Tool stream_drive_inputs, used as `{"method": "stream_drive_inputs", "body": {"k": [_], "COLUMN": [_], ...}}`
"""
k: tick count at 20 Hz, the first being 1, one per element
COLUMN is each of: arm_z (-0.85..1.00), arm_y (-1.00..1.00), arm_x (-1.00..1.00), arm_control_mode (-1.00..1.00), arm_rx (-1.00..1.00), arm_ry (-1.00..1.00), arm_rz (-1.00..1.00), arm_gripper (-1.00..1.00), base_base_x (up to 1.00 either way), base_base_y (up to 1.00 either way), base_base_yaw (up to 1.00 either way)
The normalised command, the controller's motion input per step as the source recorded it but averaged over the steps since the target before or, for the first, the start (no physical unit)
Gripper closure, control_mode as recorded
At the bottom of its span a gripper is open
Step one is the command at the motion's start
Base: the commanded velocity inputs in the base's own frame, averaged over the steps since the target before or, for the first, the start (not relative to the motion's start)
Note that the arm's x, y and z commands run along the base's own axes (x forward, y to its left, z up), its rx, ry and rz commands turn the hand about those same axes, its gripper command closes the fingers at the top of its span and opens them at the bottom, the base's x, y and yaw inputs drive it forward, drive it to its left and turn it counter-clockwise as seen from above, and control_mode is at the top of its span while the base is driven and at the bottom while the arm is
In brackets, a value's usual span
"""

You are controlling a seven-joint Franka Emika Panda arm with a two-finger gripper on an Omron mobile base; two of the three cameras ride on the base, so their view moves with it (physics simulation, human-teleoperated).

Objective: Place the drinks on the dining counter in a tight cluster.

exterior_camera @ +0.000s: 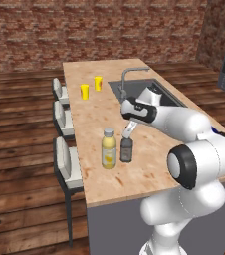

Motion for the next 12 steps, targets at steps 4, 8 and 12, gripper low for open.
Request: {"method": "stream_drive_inputs", "body": {"k": [4, 8, 12], "arm_z": [0.36, 0.52, 0.52], "arm_y": [-0.16, -0.23, -0.16], "arm_x": [-0.14, -0.28, -0.43], "arm_control_mode": [-1.0, -1.0, -1.0], "arm_rx": [0.02, 0.05, 0.04], "arm_ry": [-0.05, -0.07, -0.08], "arm_rz": [-0.05, -0.05, -0.06], "arm_gripper": [-1.0, -1.0, -1.0], "base_base_x": [0.0, 0.0, 0.0], "base_base_y": [0.0, 0.0, 0.0], "base_base_yaw": [0.0, 0.0, 0.0]}}
